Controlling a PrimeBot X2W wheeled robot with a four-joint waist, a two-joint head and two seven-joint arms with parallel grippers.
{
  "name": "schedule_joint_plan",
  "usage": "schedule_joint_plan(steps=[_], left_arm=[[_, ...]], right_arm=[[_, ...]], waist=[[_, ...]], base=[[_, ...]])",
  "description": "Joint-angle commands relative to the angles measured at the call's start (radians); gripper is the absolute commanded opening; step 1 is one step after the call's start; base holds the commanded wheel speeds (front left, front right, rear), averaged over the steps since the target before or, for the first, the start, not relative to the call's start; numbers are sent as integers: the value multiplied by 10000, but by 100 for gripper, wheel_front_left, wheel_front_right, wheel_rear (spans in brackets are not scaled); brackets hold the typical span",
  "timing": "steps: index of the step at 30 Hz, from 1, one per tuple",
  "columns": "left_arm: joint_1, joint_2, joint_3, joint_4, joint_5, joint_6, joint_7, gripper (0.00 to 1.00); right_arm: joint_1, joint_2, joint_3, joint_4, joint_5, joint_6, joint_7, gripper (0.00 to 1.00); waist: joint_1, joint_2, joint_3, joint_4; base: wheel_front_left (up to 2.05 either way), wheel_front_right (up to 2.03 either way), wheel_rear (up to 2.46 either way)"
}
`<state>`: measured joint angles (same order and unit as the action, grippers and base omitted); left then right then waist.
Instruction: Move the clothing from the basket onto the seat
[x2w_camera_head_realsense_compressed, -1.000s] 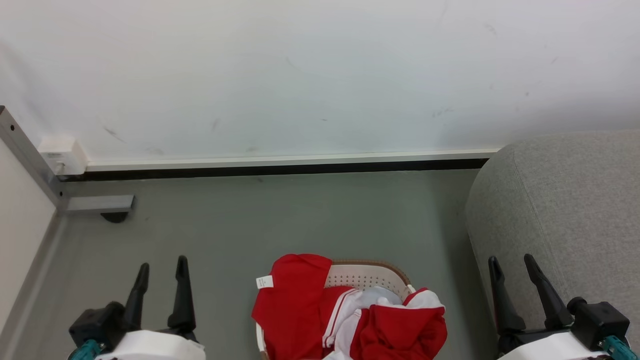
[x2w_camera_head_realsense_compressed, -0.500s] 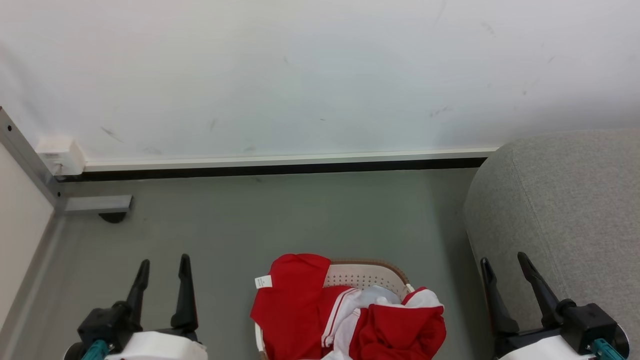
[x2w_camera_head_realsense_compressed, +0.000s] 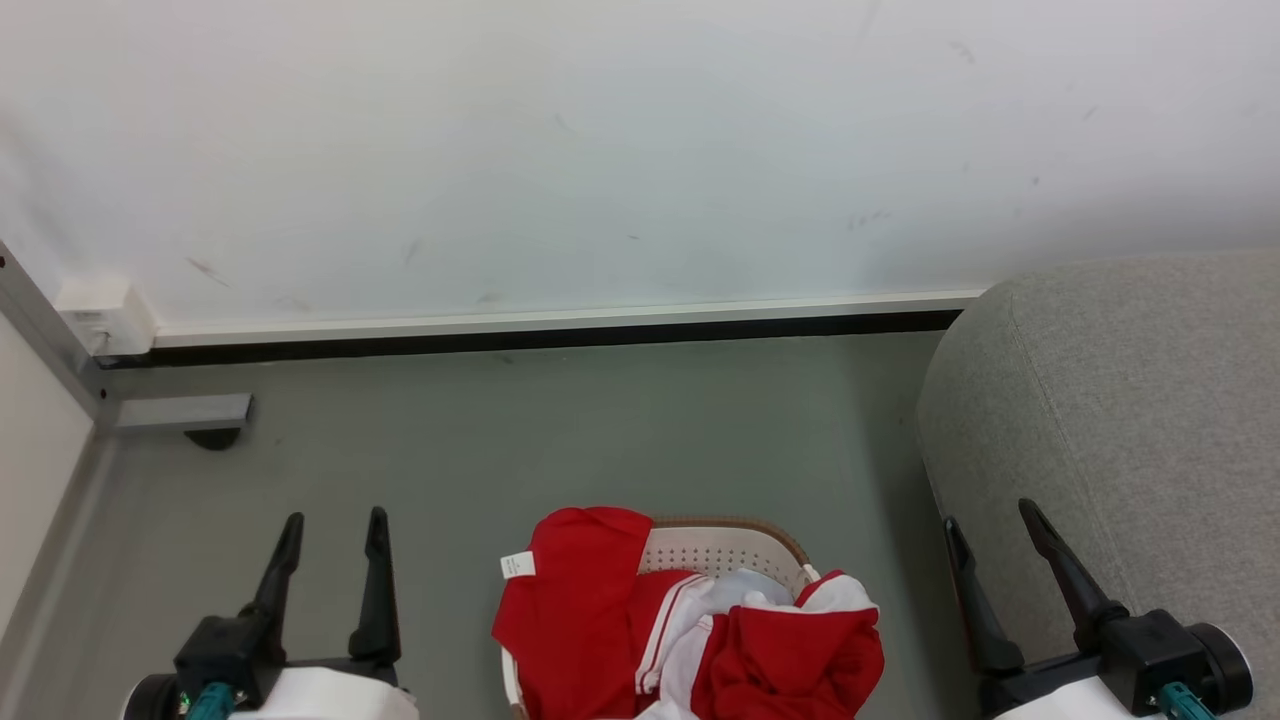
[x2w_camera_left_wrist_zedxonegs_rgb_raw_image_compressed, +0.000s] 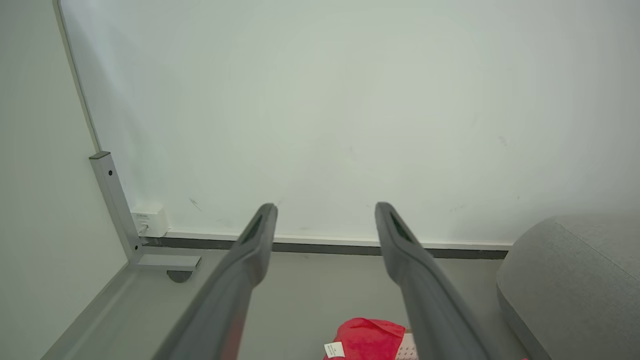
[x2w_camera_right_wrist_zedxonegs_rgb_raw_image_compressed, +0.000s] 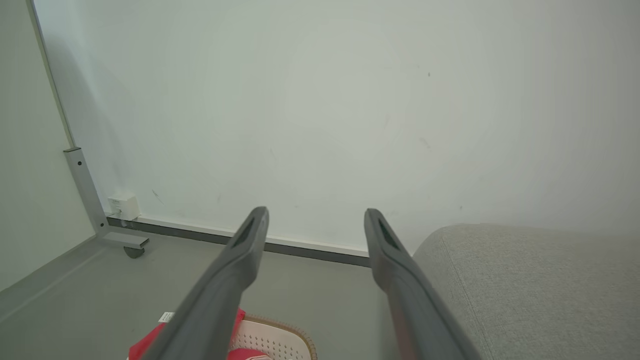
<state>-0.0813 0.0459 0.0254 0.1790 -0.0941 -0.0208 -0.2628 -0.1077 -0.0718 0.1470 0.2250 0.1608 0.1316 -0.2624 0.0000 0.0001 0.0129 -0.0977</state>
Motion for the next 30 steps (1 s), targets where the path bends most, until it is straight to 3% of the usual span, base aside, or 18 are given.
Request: schedule_joint_plan(steps=[1,14,30], left_arm=[[-47,80,42,2,113,-20,-20,100],[-85,77,59,122,21,-37,-20,100],[-971,123,-9,543,454,-496,-19,100]], right_arm=[[-127,-80,-6,-50,-88,-19,-37,100],[-130,-19,-191,-173,9,-19,-35,100],[-538,148,-715,-670,79,-17,-34,100]], waist=[[0,-1,1,-12],[0,-1,84,-151],[0,-1,1509,-1521]], base=[[0,0,0],[0,0,0],[0,0,0]])
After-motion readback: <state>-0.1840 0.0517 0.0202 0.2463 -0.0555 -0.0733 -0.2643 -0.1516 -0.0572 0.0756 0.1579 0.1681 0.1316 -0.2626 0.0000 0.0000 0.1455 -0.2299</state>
